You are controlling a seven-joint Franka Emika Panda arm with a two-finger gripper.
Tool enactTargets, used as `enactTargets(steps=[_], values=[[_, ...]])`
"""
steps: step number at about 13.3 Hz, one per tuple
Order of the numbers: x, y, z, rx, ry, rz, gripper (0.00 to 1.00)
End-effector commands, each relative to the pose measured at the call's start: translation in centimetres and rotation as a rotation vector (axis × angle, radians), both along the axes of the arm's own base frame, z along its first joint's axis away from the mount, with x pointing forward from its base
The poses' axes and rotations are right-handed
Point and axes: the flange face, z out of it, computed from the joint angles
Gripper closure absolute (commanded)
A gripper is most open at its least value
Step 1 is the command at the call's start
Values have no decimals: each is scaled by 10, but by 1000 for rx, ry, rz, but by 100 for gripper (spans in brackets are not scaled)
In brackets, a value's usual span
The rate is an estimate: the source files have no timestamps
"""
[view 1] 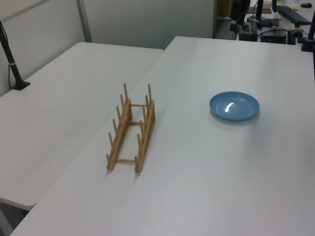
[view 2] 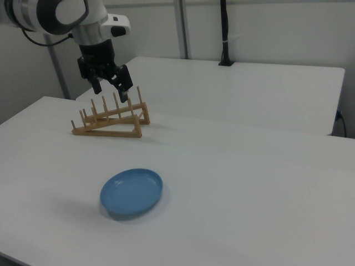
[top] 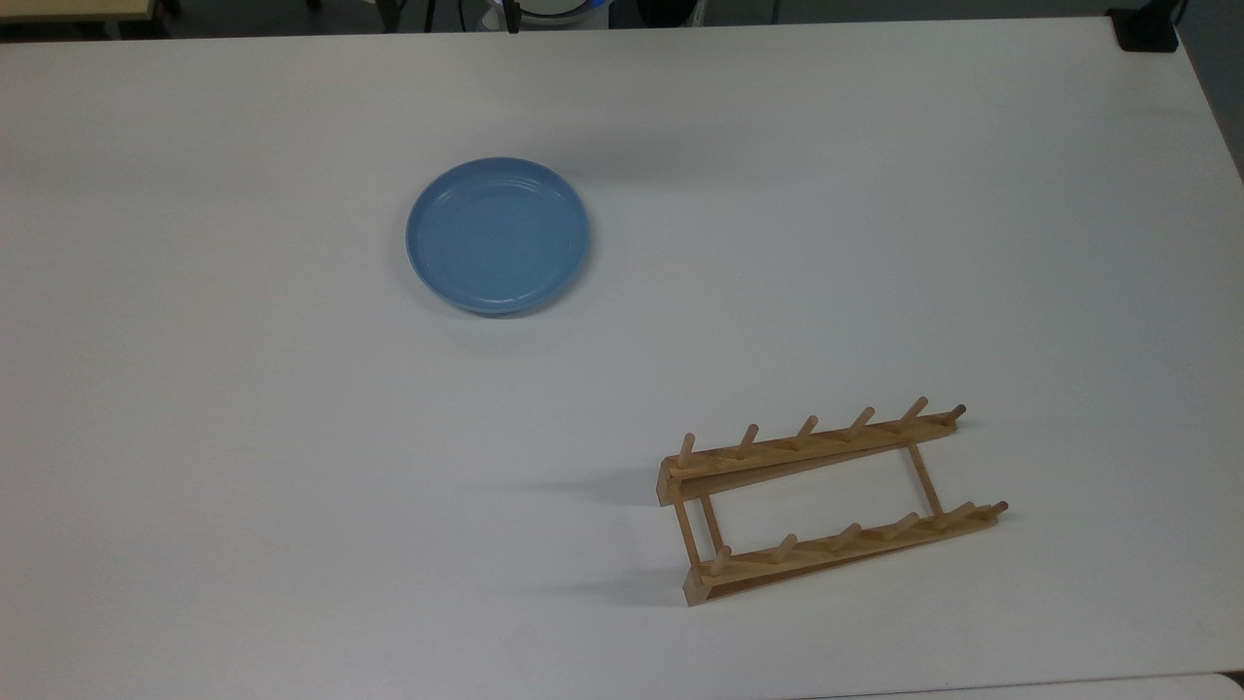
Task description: Place plate in plate rack
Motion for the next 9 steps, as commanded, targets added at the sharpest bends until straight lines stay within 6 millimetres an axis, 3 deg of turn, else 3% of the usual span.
enactTargets(steps=[1, 6, 9], values=[[-3, 3, -1, -5, -3, 10, 0], [-4, 0, -1, -6, -1, 24, 0], [-8, -8, -29, -56, 60, 301, 0]])
